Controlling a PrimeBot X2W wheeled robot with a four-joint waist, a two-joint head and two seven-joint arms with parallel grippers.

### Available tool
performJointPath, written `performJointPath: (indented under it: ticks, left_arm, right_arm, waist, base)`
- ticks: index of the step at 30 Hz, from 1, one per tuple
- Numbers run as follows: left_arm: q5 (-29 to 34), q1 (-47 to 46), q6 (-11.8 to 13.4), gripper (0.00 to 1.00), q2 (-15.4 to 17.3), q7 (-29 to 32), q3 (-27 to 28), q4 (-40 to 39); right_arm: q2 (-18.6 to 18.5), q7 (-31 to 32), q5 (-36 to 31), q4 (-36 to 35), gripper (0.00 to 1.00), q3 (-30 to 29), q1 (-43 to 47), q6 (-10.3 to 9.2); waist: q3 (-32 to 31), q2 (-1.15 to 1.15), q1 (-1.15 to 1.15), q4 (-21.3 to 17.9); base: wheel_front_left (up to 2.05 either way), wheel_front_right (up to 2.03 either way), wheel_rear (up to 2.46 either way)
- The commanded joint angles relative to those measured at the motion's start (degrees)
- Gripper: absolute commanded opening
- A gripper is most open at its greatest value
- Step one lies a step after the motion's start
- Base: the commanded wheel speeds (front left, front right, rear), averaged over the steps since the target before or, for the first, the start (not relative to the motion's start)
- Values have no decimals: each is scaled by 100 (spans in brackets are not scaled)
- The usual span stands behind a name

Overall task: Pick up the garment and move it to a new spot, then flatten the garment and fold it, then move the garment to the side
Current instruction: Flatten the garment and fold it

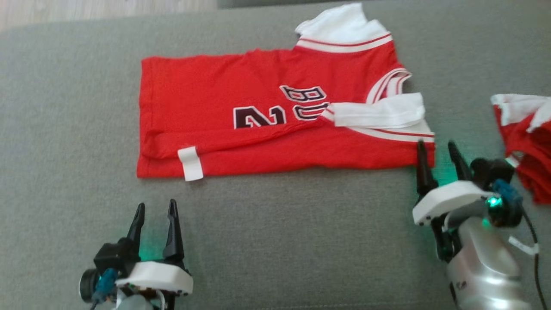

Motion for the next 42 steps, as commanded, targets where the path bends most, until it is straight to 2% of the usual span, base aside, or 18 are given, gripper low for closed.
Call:
performJointPath:
  ticks: [1,5,6,7,13,20,22,23,27,28,29,30,36,42]
  left_arm:
    - [-53,-177,-10,100,71,-30,114,-128]
    - [-100,-305,-37,100,71,-30,142,-130]
    - [-118,-337,-40,100,71,-30,171,-139]
    - [-144,-370,-44,100,71,-30,207,-151]
    - [-469,-667,-152,100,71,-30,560,-65]
    - [-393,-1156,-329,100,71,-30,831,170]
    - [-381,-1276,-331,100,71,-30,924,390]
    - [-348,-1377,-343,100,71,-30,916,829]
    - [-419,-1572,-383,100,71,-30,859,1511]
    - [-451,-1603,-395,72,71,-30,815,1634]
    - [-454,-1630,-409,16,71,-30,752,1732]
    - [-491,-1648,-426,0,71,-30,697,1803]
    - [-611,-1686,-489,0,71,-30,409,1841]
    - [-719,-1613,-506,0,71,-30,381,1671]
  right_arm:
    - [1,-62,-79,155,100,106,-147,37]
    - [1,-62,-58,964,100,377,-349,37]
    - [1,-62,3,1132,75,473,-382,37]
    - [1,-62,49,1253,0,571,-413,37]
    - [2,-62,191,1230,0,742,-505,37]
    - [2,-62,255,785,0,798,-541,37]
    - [2,-62,268,697,0,833,-546,37]
    - [2,-62,294,619,0,880,-545,37]
    - [2,-62,399,479,0,980,-539,37]
    - [2,-62,420,447,0,997,-536,37]
    - [2,-62,443,413,0,1017,-536,37]
    - [2,-62,465,374,0,1033,-536,37]
    - [2,-62,548,235,0,1063,-535,37]
    - [2,-62,661,226,0,1144,-535,37]
  waist:
    - [167,0,-2,133]
    - [256,0,-2,182]
    - [267,0,-2,183]
    - [275,0,-2,179]
    - [336,0,-2,40]
    - [490,0,-2,-112]
    - [539,0,-2,-158]
    - [577,0,-2,-200]
    - [624,0,-2,-270]
    - [629,0,-2,-279]
    - [631,0,-2,-282]
    - [630,0,-2,-280]
    - [545,0,-2,-192]
    - [490,0,-2,-125]
  base:
    - [0,0,0]
    - [0,0,0]
    - [0,0,0]
    - [0,0,0]
    - [0,0,0]
    - [0,0,0]
    - [0,0,0]
    - [0,0,0]
    - [0,0,0]
    - [0,0,0]
    - [0,0,0]
    - [0,0,0]
    - [0,0,0]
    - [0,0,0]
